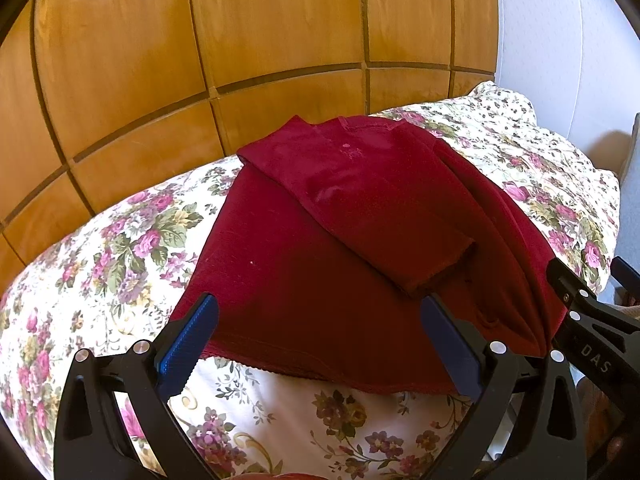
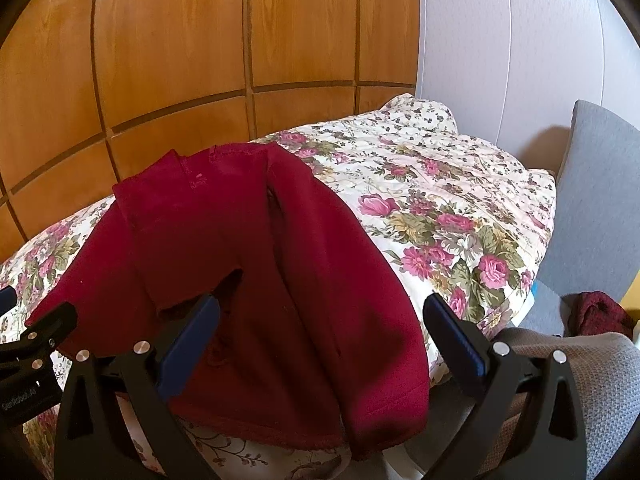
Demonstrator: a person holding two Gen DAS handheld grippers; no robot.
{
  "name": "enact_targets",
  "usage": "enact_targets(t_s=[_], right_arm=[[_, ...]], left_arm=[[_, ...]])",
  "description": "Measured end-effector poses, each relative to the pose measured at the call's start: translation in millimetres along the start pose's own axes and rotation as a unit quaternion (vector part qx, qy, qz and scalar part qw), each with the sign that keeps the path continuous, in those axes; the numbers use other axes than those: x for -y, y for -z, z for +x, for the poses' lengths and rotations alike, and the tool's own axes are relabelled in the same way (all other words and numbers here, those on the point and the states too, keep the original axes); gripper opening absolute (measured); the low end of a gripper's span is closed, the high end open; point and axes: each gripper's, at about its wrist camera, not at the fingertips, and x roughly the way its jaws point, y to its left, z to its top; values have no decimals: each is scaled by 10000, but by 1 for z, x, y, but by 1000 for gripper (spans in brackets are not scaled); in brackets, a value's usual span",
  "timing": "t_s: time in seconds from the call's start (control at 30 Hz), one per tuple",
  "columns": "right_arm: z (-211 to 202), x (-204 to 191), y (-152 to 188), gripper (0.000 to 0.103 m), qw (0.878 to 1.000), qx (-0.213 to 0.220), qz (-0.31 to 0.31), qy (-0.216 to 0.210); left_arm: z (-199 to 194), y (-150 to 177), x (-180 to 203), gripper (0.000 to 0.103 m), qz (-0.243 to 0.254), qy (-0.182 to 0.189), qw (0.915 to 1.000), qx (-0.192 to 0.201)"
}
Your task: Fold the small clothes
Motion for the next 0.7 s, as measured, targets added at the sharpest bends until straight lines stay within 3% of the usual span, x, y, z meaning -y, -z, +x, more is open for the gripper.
enact_targets(t_s=[0.7], right_arm=[[14, 1, -1, 101, 9995, -295, 42, -48]], left_arm=[[7, 1, 3, 100, 25, 96, 9998, -188]])
